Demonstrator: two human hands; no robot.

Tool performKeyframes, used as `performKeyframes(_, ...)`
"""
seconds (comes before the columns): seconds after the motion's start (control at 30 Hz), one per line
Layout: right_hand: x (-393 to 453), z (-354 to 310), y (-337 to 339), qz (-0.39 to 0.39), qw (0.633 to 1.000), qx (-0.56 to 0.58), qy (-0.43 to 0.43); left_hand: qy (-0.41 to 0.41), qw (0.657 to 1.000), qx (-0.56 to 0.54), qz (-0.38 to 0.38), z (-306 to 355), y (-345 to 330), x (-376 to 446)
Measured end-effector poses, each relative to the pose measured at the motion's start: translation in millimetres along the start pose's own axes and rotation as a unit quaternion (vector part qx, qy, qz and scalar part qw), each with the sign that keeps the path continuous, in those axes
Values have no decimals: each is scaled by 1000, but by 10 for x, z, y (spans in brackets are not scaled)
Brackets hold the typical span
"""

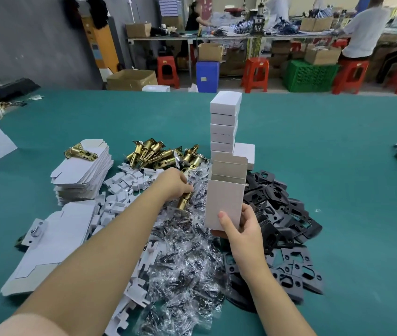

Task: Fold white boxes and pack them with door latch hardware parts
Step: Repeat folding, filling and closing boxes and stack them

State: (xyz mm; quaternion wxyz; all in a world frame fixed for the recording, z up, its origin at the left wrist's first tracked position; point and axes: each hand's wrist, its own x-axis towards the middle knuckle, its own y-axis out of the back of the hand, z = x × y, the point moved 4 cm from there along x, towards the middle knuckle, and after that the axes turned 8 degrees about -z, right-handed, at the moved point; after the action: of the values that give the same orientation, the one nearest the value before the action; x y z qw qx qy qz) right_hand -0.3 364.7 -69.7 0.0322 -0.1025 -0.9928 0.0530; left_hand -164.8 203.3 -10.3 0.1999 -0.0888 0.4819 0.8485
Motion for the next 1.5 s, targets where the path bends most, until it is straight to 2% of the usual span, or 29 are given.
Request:
performKeyframes(0.2,5,8,-17,-11,1000,-2,-4,-54,998,-27,-8,49,222,-252)
performKeyframes(0.33,-2,3,-14,-18,1000,-12,0,-95,994,43,-13,121,506,-574)
performKeyframes(0.47,-14,6,-34,-27,999,-18,0,-183,977,104,45,295,863,-970)
performKeyframes(0.6,0,4,-31,-36,999,-29,0,-288,954,-8,86,445,1153,-1334)
performKeyframes(0.73,10,-13,-37,-49,998,-39,4,-366,913,-145,107,640,1157,-1519)
performKeyframes(1.17,1,-134,-55,-69,997,20,38,-333,934,-37,121,864,543,-1328)
performKeyframes(1.5,-36,-163,-88,-113,986,124,18,-347,932,-29,102,896,345,-1304)
